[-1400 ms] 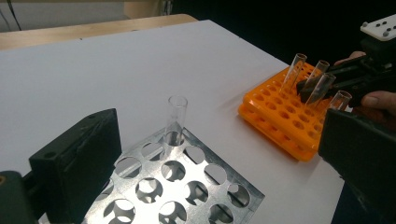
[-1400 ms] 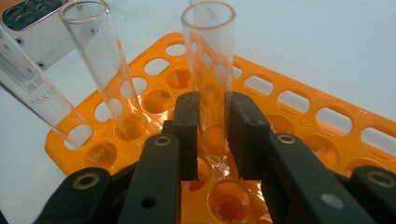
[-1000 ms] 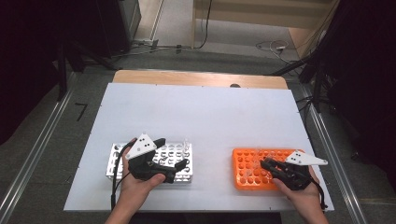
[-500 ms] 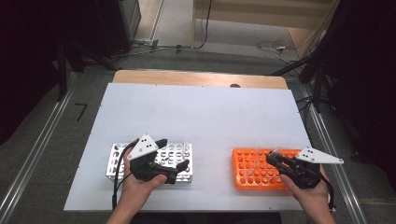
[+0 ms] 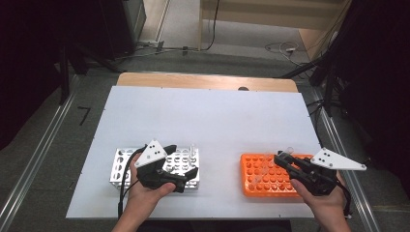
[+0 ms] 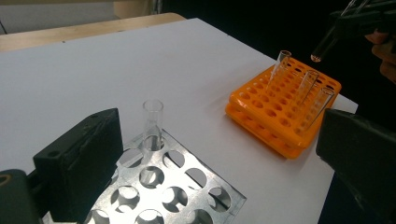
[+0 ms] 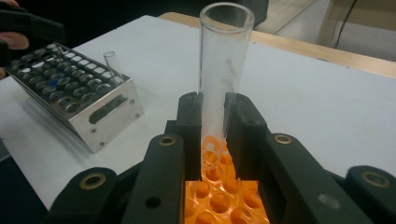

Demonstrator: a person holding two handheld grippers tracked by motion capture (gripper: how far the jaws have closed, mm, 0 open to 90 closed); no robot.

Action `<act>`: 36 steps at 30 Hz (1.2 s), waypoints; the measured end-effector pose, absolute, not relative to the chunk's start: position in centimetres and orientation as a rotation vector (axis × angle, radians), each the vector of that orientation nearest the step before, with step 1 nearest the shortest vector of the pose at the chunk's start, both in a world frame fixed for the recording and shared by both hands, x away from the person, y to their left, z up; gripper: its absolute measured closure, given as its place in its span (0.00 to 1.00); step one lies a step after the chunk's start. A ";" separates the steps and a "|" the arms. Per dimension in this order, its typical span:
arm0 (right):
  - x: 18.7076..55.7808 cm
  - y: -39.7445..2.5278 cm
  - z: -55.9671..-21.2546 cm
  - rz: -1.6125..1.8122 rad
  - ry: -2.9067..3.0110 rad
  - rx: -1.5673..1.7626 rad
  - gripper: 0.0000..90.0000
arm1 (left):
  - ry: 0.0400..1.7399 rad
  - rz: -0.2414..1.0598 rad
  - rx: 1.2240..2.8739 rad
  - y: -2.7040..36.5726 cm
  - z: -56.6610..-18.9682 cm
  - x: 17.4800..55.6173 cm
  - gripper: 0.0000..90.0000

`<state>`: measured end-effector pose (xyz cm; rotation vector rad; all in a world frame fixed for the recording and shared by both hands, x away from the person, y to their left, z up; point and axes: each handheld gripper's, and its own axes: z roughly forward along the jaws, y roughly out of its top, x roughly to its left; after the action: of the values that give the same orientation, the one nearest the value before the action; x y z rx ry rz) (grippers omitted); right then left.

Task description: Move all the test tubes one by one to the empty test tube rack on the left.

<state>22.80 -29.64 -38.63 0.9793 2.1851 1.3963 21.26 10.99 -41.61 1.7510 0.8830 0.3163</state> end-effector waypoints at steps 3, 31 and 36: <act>22.6 -28.9 -38.4 1.420 2.197 0.953 0.82 | 0.873 0.311 1.752 10.8 -41.5 21.2 0.00; 20.2 -21.0 -41.6 1.442 2.430 0.790 0.82 | 0.744 0.234 1.781 7.5 -40.7 19.7 0.07; 20.0 -20.2 -42.2 1.423 2.466 0.775 0.82 | 0.709 0.213 1.773 6.7 -40.6 19.4 0.16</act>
<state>19.97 -20.16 -42.24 0.7748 2.4664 1.4228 19.39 6.69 -40.56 1.7732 0.7088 0.2130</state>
